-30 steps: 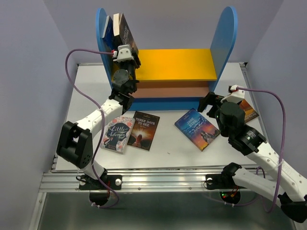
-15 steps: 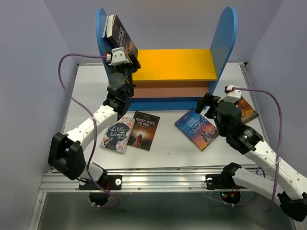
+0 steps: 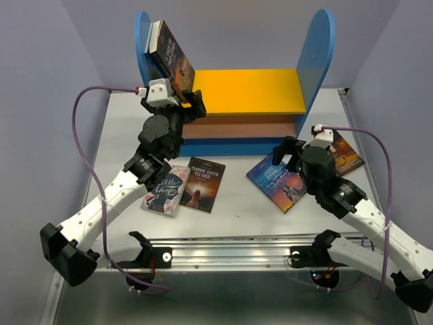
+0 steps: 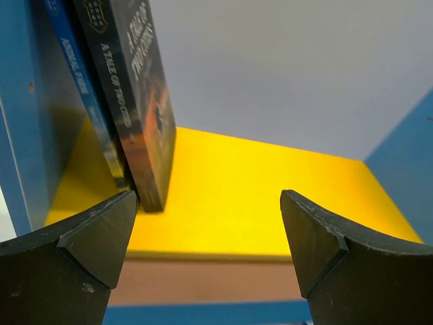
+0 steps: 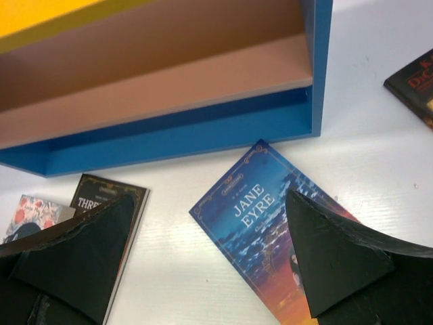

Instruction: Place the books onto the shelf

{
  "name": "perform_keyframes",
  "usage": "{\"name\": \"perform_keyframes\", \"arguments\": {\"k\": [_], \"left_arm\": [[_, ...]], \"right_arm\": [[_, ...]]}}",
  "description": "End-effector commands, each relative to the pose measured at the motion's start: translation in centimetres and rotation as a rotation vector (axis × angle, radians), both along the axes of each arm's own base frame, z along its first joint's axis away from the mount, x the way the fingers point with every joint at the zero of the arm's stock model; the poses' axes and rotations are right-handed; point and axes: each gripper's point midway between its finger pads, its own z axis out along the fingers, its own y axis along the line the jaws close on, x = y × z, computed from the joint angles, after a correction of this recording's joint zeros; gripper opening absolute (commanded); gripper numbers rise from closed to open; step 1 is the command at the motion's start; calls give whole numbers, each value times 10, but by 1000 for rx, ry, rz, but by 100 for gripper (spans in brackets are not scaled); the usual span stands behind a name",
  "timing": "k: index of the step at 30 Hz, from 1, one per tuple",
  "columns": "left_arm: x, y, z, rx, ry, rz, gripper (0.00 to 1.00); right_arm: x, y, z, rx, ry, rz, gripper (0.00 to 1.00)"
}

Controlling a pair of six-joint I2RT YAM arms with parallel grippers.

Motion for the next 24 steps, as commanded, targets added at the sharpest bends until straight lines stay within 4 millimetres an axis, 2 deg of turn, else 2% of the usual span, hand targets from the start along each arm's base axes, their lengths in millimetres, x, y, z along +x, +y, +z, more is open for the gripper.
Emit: {"name": "perform_keyframes", "arguments": {"k": [1, 3, 4, 6, 7, 11, 12, 14, 15, 16, 17, 18, 19, 20, 22, 24], "left_arm": [[-28, -13, -30, -40, 134, -106, 99], [-37, -18, -51, -43, 191, -141, 99], [-41, -17, -76, -15, 255, -141, 99], [-47, -8, -102, -17, 335, -107, 99], [-51, -7, -123, -24, 389, -101, 99], [-65, -16, -163, -31, 485, -168, 99], [-69, -24, -168, -42, 504, -218, 99], [-76, -34, -183, -74, 545, -270, 99], [-83, -45, -188, -93, 563, -339, 99], [-84, -54, -185, -130, 544, -385, 99], [-90, -60, -201, -149, 579, -420, 99], [-97, -74, -199, -177, 574, -501, 99], [-101, -79, -206, -192, 593, -525, 99], [-104, -84, -218, -197, 626, -539, 99], [-111, -93, -223, -192, 643, -571, 99], [-114, -98, -229, -185, 654, -578, 99]], "right_arm": [[-2, 10, -4, 50, 7, 40, 100], [-3, 16, -16, 39, 39, 68, 100], [-5, 18, -21, 36, 58, 77, 100], [-5, 19, -32, 26, 93, 77, 100], [-6, 17, -36, 15, 104, 69, 100], [-6, 12, -55, -36, 185, 45, 100], [-4, 5, -74, -78, 264, 17, 100], [-1, 1, -89, -69, 337, 6, 100], [2, -3, -96, -58, 371, 5, 100], [12, -20, -107, -34, 416, -41, 100], [13, -16, -112, -7, 453, 14, 100], [17, -21, -116, -7, 470, 19, 100], [23, -32, -124, -20, 497, -7, 100], [25, -34, -127, -28, 503, -8, 100], [32, -35, -129, -41, 487, 8, 100], [35, -43, -140, -53, 509, -3, 100]]}}
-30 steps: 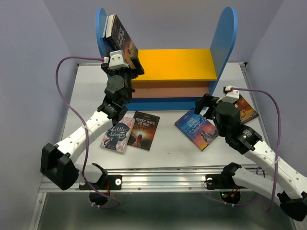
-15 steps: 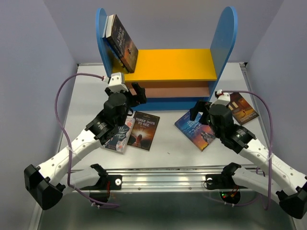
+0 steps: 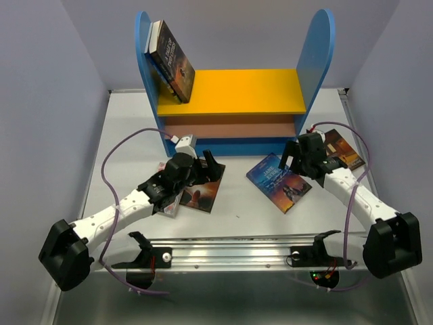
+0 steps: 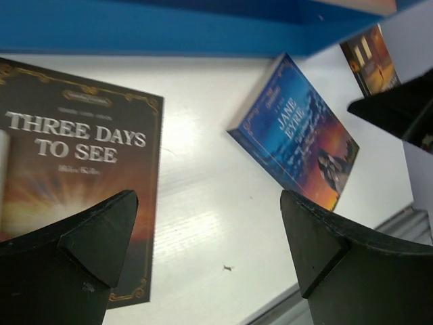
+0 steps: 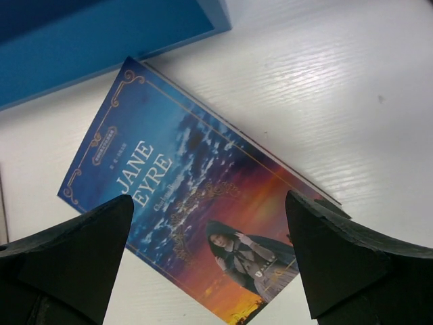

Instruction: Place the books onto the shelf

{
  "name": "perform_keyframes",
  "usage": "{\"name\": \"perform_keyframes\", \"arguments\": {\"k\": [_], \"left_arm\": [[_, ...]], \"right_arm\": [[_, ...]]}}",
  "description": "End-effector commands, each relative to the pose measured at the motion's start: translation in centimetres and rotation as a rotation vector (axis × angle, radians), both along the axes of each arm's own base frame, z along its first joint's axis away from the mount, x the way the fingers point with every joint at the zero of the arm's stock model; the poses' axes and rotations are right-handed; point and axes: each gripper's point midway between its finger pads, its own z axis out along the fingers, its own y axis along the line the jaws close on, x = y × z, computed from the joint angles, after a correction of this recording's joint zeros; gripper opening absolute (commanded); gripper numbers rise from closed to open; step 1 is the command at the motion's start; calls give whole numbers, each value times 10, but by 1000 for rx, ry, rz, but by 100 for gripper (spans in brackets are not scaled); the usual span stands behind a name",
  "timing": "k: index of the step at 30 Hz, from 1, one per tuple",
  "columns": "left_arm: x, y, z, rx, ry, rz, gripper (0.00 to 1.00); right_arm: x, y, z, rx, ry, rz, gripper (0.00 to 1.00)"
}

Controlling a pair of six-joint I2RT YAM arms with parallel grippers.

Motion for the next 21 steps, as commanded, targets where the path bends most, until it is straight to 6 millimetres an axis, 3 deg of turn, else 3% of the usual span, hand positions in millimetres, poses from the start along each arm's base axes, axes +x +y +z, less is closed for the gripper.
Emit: {"name": "perform_keyframes", "arguments": {"k": [1, 9, 14, 21], "left_arm": [[-11, -33, 20, -140, -27, -95, 99], [-21, -53, -6, -158, 31, -174, 99], [-21, -56, -16, -142, 51, -181, 99], [-19, -61, -26, -146, 77, -179, 99]], "right_arm": [[14, 7, 4, 45, -24, 77, 100], [28, 0, -36, 120, -5, 44, 100], [20, 6, -64, 129, 74, 92, 100], [-11, 48, -59, 351, 67, 243, 100]]}}
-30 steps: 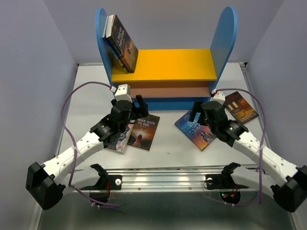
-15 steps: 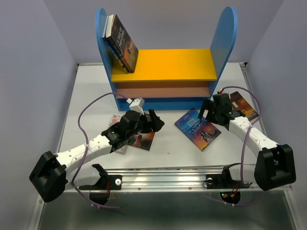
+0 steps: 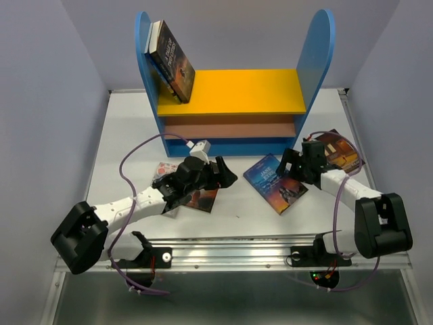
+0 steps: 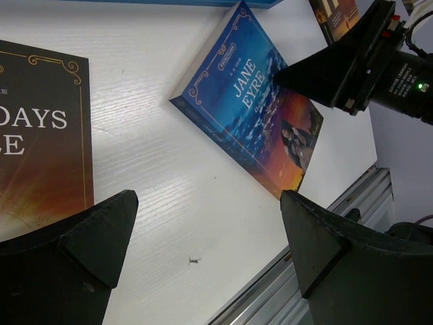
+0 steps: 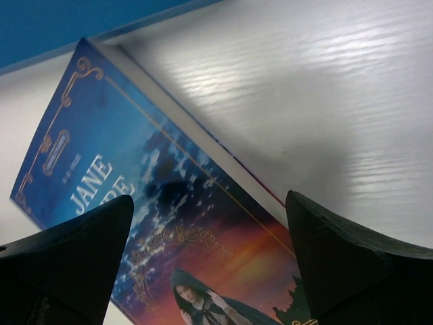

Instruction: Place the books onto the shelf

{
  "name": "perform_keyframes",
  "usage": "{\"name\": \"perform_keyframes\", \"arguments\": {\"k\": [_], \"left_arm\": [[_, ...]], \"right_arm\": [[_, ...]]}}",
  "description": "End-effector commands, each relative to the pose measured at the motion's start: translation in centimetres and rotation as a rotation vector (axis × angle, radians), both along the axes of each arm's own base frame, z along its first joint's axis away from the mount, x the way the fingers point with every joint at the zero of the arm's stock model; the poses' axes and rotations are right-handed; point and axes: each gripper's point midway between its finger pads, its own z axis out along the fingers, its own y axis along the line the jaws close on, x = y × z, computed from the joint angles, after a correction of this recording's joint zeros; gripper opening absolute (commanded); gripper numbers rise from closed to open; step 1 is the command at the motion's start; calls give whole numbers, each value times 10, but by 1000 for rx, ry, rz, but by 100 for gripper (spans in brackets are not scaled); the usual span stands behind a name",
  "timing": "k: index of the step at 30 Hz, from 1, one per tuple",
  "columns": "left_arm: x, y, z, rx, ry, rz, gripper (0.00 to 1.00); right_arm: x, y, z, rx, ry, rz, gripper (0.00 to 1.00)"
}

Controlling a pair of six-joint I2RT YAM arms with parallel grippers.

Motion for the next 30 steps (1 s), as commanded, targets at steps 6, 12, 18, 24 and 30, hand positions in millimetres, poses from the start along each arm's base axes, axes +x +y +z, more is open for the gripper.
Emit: {"name": "perform_keyframes", "arguments": {"k": [6, 12, 18, 24, 30], "left_arm": [[1, -16, -13, -36, 33, -29, 99], [-2, -25, -34, -27, 100, -54, 99], [-5, -30, -55, -1, 153, -80, 91], [-7, -38, -67, 21, 180, -108, 78], [-9, -54, -77, 40, 194, -176, 61]], "right_arm": [[-61, 64, 7, 322, 48, 185, 100], [-83, 91, 15, 372, 70, 246, 100], [-70, 82, 15, 333, 57, 161, 100], [-65, 92, 28, 380, 53, 180, 100], [-57, 100, 59, 427, -6, 212, 98]]}}
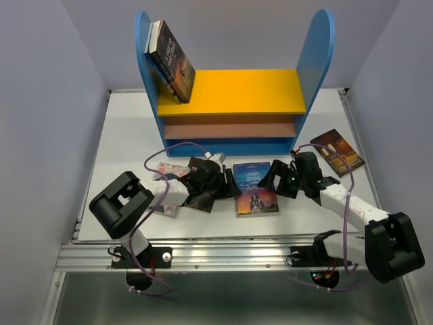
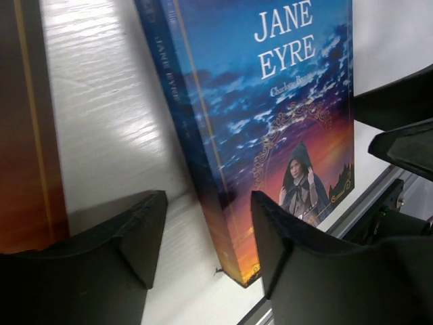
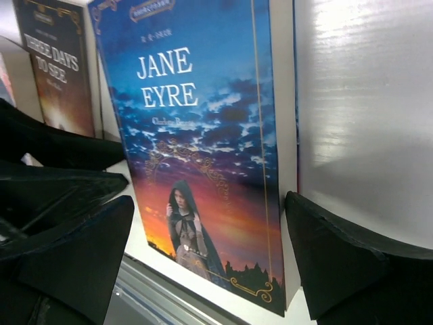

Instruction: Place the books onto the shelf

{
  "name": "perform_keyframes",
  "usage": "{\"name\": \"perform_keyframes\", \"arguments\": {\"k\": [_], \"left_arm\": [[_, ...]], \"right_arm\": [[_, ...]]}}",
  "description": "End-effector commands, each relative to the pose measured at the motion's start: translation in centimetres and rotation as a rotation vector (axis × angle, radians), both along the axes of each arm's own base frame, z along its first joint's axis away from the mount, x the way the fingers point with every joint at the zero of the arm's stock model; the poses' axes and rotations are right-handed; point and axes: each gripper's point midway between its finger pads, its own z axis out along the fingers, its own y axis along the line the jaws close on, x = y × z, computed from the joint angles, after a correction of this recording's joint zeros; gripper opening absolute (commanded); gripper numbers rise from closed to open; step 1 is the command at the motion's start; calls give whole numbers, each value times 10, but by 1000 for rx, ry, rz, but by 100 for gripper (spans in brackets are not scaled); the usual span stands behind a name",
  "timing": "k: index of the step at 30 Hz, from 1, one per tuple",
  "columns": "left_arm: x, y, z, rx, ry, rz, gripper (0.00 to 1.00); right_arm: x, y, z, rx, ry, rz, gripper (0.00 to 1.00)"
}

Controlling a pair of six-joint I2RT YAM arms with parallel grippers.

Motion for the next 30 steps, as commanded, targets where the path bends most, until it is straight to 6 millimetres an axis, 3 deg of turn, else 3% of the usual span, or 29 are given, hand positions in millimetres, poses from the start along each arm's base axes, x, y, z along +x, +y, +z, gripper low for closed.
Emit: {"name": "perform_keyframes", "arguments": {"k": [1, 6, 14, 20, 26, 30], "left_arm": [[6, -23, 16, -51, -41, -64, 52], [12, -25, 15, -33, -64, -75, 34], [15, -23, 16, -15, -73, -60, 31], [16, -22, 16, -12, -73, -57, 31], [17, -22, 18, -15, -81, -52, 31], [18, -22, 20, -15, -86, -47, 31]], "right_arm": [[15, 11, 44, 68, -103, 16, 98], [12, 21, 58, 114, -111, 60, 98], [10, 28, 73, 152, -131, 92, 93], [8, 28, 56, 134, -80, 103, 81], [10, 25, 33, 89, -23, 103, 62], [15, 26, 34, 76, -31, 116, 40]]}}
